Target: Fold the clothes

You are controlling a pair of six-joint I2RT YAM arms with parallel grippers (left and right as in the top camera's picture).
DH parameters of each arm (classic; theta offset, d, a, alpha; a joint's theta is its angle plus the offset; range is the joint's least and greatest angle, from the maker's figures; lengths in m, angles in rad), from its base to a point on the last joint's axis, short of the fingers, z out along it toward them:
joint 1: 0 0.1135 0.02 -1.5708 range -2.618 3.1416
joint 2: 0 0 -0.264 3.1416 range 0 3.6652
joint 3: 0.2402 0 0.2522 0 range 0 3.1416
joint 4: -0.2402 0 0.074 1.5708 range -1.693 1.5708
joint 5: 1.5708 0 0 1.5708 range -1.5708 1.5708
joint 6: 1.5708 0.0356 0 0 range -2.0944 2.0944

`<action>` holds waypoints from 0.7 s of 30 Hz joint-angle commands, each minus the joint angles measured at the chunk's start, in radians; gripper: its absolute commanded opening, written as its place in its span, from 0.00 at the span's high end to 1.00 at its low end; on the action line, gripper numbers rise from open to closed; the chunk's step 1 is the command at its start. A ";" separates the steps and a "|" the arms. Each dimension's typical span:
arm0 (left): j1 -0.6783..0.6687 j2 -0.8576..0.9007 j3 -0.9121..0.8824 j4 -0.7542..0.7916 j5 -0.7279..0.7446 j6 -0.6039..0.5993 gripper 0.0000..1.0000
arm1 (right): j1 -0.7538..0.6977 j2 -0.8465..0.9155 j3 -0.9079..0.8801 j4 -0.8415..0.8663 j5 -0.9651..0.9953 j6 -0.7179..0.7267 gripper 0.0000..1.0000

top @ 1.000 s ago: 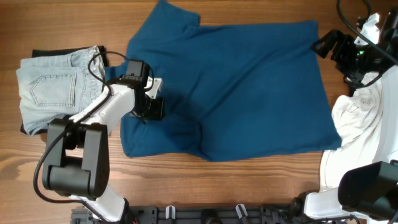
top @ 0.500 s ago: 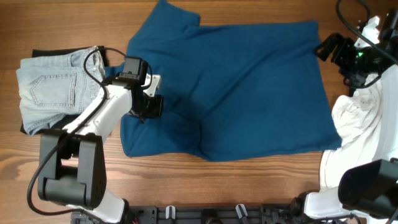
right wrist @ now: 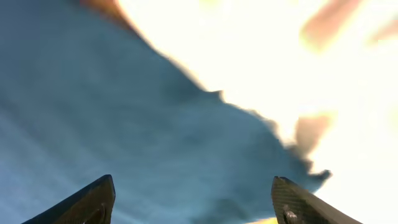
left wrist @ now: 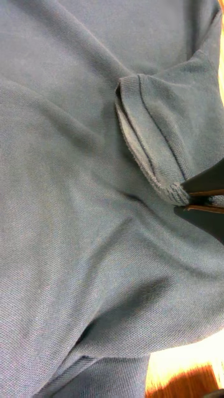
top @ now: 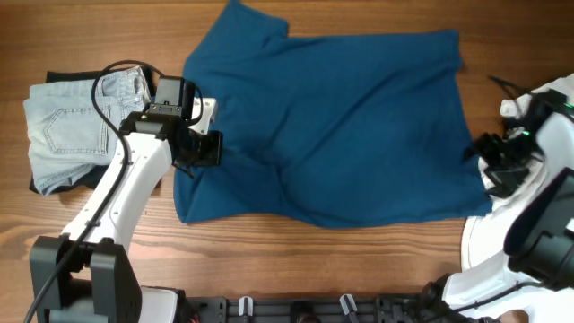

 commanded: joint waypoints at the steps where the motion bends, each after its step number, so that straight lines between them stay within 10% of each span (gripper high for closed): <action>1: 0.004 -0.014 0.019 0.004 -0.010 -0.002 0.96 | -0.079 0.000 -0.008 -0.039 0.028 -0.005 0.19; 12: 0.004 -0.014 0.019 0.014 -0.010 -0.002 0.96 | -0.137 0.000 -0.145 0.024 -0.102 -0.060 0.29; 17: 0.004 -0.014 0.019 0.013 -0.010 -0.002 0.96 | -0.138 -0.014 -0.140 0.041 -0.105 -0.059 0.92; 21: 0.004 -0.015 0.019 0.006 -0.010 -0.002 0.96 | -0.137 -0.051 -0.087 0.014 -0.106 -0.060 0.96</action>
